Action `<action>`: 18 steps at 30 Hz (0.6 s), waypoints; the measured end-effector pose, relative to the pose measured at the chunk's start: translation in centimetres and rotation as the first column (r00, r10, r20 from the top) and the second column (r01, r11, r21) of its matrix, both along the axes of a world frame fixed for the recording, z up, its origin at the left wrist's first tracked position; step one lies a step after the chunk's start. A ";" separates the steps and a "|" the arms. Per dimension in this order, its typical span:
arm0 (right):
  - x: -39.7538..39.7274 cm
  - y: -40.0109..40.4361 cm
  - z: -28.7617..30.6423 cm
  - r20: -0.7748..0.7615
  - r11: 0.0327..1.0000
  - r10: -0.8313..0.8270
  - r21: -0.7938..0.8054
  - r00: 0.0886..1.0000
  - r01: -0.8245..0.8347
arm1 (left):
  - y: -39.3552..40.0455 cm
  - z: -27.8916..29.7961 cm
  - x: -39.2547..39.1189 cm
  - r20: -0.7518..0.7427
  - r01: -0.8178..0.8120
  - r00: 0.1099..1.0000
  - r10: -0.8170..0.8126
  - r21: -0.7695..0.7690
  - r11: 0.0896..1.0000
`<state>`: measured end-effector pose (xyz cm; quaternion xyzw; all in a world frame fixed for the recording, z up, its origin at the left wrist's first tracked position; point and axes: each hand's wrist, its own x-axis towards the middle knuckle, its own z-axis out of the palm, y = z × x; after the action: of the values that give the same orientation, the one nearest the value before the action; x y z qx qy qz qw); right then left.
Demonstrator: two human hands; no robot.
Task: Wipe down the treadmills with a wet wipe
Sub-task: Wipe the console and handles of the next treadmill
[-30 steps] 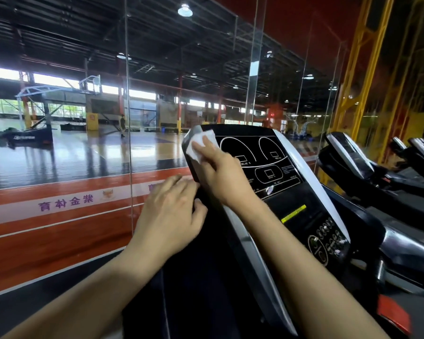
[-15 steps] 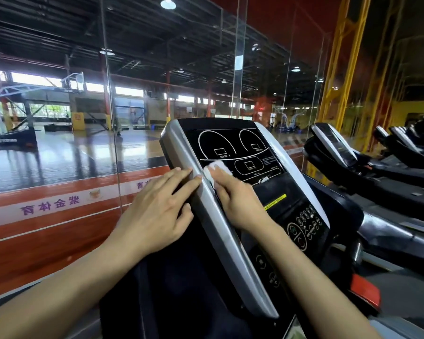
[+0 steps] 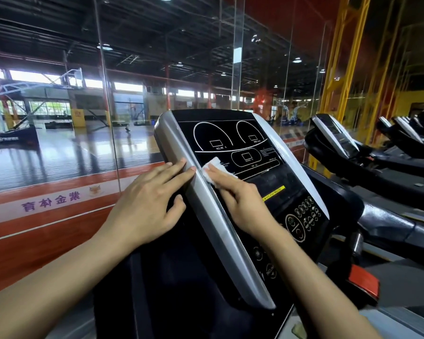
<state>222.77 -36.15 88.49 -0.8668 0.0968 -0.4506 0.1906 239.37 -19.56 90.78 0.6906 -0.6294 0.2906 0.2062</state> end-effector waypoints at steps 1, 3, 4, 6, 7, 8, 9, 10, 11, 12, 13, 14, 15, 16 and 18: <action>-0.5 -1.6 0.0 -0.008 0.999 -0.052 0.009 0.999 0.052 | 0.0 0.0 0.0 0.002 0.001 1.000 -0.001 0.003 1.000; -1.4 -5.2 0.5 -0.058 0.957 -0.265 0.101 0.962 0.270 | 0.0 0.1 0.0 0.006 -0.003 1.000 0.003 0.006 1.000; -1.7 -6.7 0.9 -0.108 0.910 -0.360 0.176 0.927 0.374 | 0.1 0.1 -0.1 0.007 -0.008 1.000 0.008 0.007 1.000; -1.6 -8.4 1.1 -0.146 0.855 -0.425 0.259 0.893 0.449 | 0.1 0.2 -0.1 0.008 -0.021 1.000 0.021 0.015 1.000; -1.3 -7.9 0.9 -0.151 0.860 -0.422 0.245 0.894 0.447 | 0.1 0.2 -0.1 0.010 -0.025 1.000 0.025 0.016 1.000; -1.1 -6.5 0.6 -0.144 0.878 -0.402 0.219 0.904 0.426 | 0.1 0.2 -0.1 0.014 -0.025 1.000 0.025 0.015 1.000; -1.1 -4.6 0.0 -0.114 0.911 -0.357 0.179 0.927 0.373 | 0.1 0.2 -0.1 0.016 -0.023 1.000 0.023 0.015 1.000; -1.2 -2.5 -0.7 -0.085 0.946 -0.288 0.127 0.954 0.297 | 0.1 0.2 -0.1 0.017 -0.020 1.000 0.020 0.016 1.000; -1.6 -0.4 -1.4 -0.067 0.973 -0.214 0.078 0.975 0.219 | 0.1 0.3 -0.1 0.015 -0.017 1.000 0.016 0.020 1.000; -2.1 1.5 -2.0 -0.053 0.987 -0.148 0.054 0.988 0.151 | 0.1 0.3 -0.1 0.014 -0.014 1.000 0.014 0.025 1.000; -2.6 2.4 -2.5 -0.045 0.993 -0.112 0.035 0.993 0.113 | 0.1 0.3 -0.1 0.011 -0.015 1.000 0.014 0.033 0.999; -3.1 2.4 -2.9 -0.043 0.995 -0.103 0.011 0.994 0.103 | 0.1 0.3 -0.2 0.008 -0.018 1.000 0.017 0.044 0.999; -3.4 1.7 -2.9 -0.055 0.991 -0.135 0.004 0.989 0.135 | 0.2 0.4 -0.2 0.009 -0.021 1.000 0.021 0.054 0.998; -3.7 0.4 -2.8 -0.089 0.979 -0.202 0.005 0.975 0.203 | 0.2 0.4 -0.2 0.015 -0.024 1.000 0.023 0.067 0.997; -4.0 -3.2 -1.9 -0.199 0.915 -0.378 0.065 0.904 0.397 | 0.3 0.6 -0.3 0.044 -0.044 0.998 0.039 0.109 0.993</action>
<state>218.80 -39.37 86.61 -0.8566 0.3075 -0.3926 0.1323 239.05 -19.31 91.41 0.7077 -0.6342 0.2739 0.1484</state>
